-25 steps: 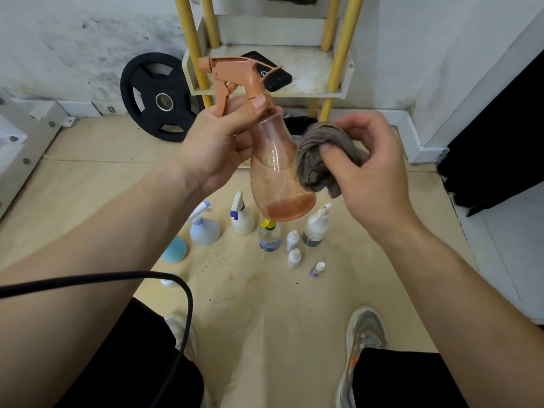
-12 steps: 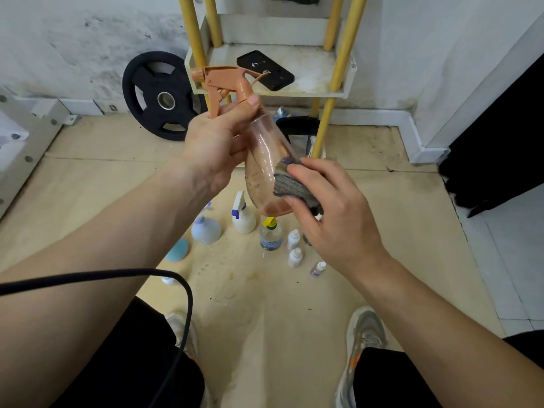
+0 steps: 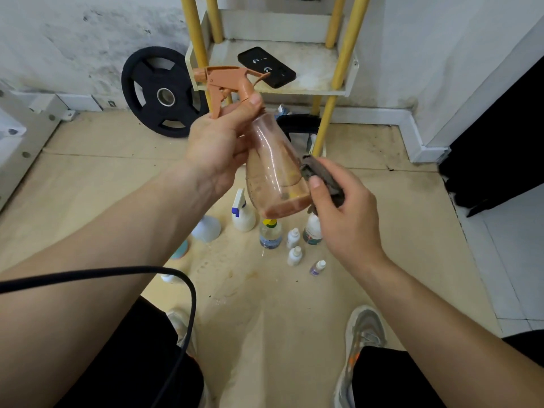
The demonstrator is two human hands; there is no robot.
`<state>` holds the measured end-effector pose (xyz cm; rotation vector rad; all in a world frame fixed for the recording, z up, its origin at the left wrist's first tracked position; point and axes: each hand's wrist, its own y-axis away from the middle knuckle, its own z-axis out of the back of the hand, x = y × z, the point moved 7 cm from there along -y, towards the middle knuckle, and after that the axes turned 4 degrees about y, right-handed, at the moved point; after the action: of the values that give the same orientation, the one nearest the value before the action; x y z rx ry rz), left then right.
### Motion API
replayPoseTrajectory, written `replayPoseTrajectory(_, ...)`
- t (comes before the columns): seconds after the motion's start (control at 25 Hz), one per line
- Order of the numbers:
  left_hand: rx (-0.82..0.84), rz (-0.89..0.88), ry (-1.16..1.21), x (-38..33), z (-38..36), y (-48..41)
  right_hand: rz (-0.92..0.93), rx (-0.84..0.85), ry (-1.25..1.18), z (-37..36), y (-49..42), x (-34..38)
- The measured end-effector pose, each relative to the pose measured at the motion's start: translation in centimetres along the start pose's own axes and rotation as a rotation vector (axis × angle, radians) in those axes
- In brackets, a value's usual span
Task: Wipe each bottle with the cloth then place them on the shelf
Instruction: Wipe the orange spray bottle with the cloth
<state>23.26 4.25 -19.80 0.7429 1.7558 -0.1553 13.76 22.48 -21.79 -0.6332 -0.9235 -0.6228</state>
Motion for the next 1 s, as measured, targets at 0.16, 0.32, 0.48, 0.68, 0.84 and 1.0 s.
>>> replayPoseTrajectory(0.16, -0.014, 0.023, 0.012, 1.0, -0.1, 0.0, 0.446, -0.032, 0.273, -0.9, 1.2, 3.4)
replayPoseTrajectory(0.32, 0.04, 0.065, -0.001, 3.0, -1.8, 0.9, 0.418, -0.056, 0.347, -0.8, -0.4, 3.9)
replayPoseTrajectory(0.48, 0.047, 0.076, -0.003, 3.5, -2.5, 1.3, 0.136, -0.07, 0.165, 0.7, -2.5, 2.5)
replayPoseTrajectory(0.68, -0.114, 0.046, 0.035, 2.0, -0.2, -0.2, -0.264, 0.063, -0.112, 0.1, -1.6, -3.0)
replayPoseTrajectory(0.84, -0.185, 0.051, 0.034, 2.5, 0.9, -0.5, -0.477, 0.148, -0.487, -1.6, 0.4, -4.0)
replayPoseTrajectory(1.0, -0.15, 0.019, 0.008, 2.6, 0.3, -0.5, -0.547, 0.114, -0.621, -1.7, 0.2, -4.6)
